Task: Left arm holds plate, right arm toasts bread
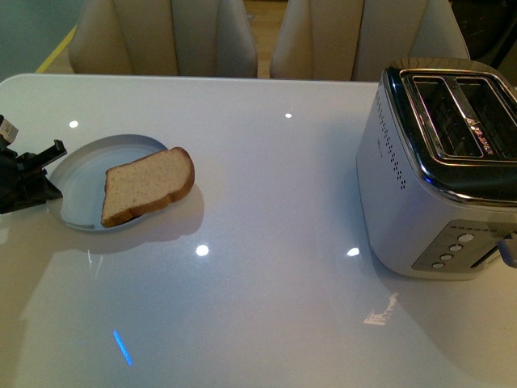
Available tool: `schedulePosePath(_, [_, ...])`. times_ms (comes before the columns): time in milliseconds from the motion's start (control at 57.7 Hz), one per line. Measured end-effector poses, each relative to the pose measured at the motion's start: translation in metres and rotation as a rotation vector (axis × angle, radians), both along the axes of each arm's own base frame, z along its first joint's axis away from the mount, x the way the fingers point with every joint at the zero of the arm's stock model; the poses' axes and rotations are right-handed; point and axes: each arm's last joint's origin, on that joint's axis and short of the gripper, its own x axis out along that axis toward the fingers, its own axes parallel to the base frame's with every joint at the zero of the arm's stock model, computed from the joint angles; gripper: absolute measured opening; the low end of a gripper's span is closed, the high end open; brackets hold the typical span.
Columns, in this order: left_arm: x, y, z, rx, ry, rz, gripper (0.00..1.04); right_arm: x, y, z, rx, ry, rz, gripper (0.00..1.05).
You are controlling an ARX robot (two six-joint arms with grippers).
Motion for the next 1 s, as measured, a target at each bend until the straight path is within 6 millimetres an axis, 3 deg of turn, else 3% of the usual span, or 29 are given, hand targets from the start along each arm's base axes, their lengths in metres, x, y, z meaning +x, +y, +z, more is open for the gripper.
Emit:
schedulePosePath(225, [-0.016, -0.001, 0.003, -0.044, -0.012, 0.028, 0.03, 0.0, 0.0, 0.0, 0.0, 0.0, 0.0, 0.96])
schedulePosePath(364, [-0.027, -0.004, 0.016, -0.08, -0.035, 0.059, 0.03, 0.0, 0.0, 0.0, 0.0, 0.0, 0.0, 0.96])
schedulePosePath(572, [-0.039, -0.007, 0.05, -0.085, -0.091, 0.094, 0.03, 0.0, 0.0, 0.0, 0.0, 0.0, 0.0, 0.96])
schedulePosePath(1005, [-0.07, -0.03, 0.148, -0.151, -0.173, 0.18, 0.03, 0.0, 0.0, 0.0, 0.0, 0.0, 0.0, 0.96])
